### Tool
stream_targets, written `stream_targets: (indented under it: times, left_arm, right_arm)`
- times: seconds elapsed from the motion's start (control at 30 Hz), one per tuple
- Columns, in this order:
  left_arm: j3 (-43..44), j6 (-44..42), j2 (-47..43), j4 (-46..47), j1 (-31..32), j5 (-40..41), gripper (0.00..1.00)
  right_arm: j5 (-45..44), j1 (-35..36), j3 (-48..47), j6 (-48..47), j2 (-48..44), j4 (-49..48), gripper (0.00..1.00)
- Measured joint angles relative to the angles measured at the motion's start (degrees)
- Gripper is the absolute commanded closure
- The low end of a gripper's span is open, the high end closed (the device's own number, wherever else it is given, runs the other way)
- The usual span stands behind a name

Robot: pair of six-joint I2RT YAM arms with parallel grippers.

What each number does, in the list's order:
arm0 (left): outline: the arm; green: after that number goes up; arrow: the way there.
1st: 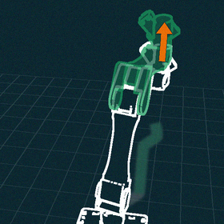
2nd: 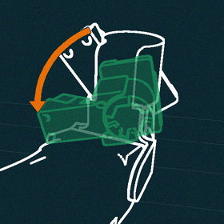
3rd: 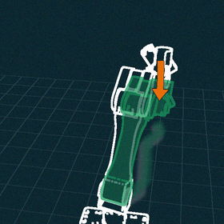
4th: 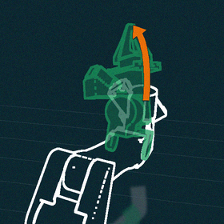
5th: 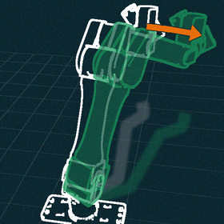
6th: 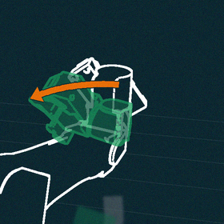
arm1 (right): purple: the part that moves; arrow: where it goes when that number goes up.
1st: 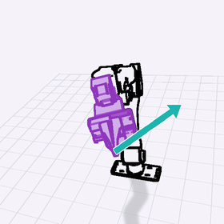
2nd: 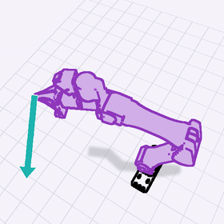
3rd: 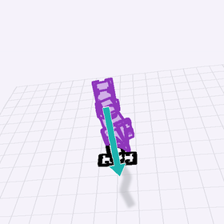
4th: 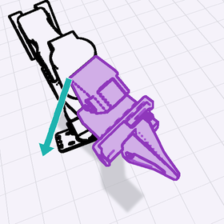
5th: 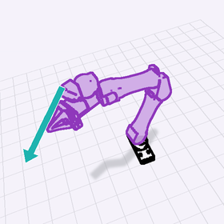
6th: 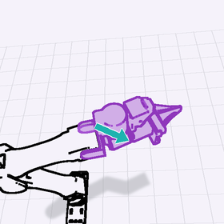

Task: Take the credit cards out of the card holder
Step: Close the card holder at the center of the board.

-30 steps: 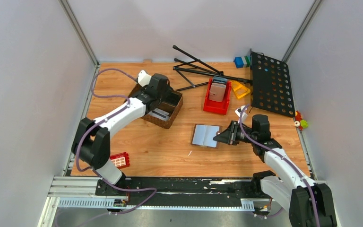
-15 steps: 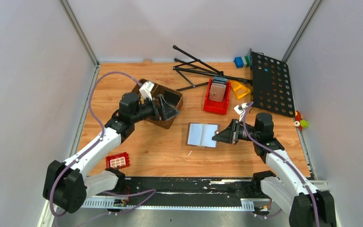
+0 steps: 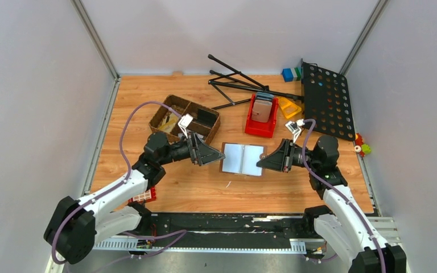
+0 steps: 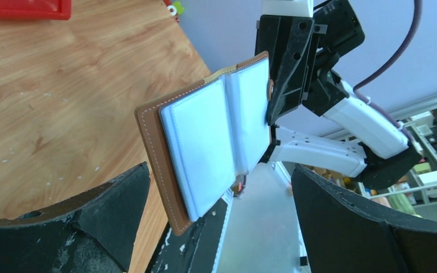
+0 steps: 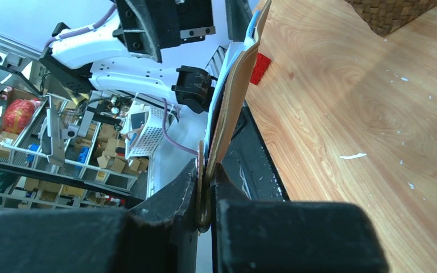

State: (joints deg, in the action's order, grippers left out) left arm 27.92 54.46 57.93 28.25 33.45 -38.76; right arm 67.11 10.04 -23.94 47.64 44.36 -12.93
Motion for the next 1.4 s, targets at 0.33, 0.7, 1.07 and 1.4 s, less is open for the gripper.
stream_targets:
  times: [0.33, 0.7, 1.07, 1.4]
  left_arm:
    - [-3.0, 9.7, 6.3, 14.0, 0.9, -1.6, 0.02]
    - [-2.5, 10.2, 9.3, 15.9, 4.7, -3.0, 0.89]
    - [-2.4, 11.2, 11.0, 19.6, 5.2, -3.1, 1.00]
    - [-0.7, 9.5, 12.7, 16.1, 7.9, -1.7, 1.00]
  right_arm:
    - [1.4, 0.0, -0.1, 5.2, -1.9, -2.9, 1.00]
    - [1.1, 0.2, -1.0, 6.0, -0.9, -3.1, 1.00]
    - [-5.8, 1.4, -6.9, -8.3, 3.5, 17.1, 1.00]
    - [-14.5, 4.7, -7.0, -15.3, 8.2, 25.2, 1.00]
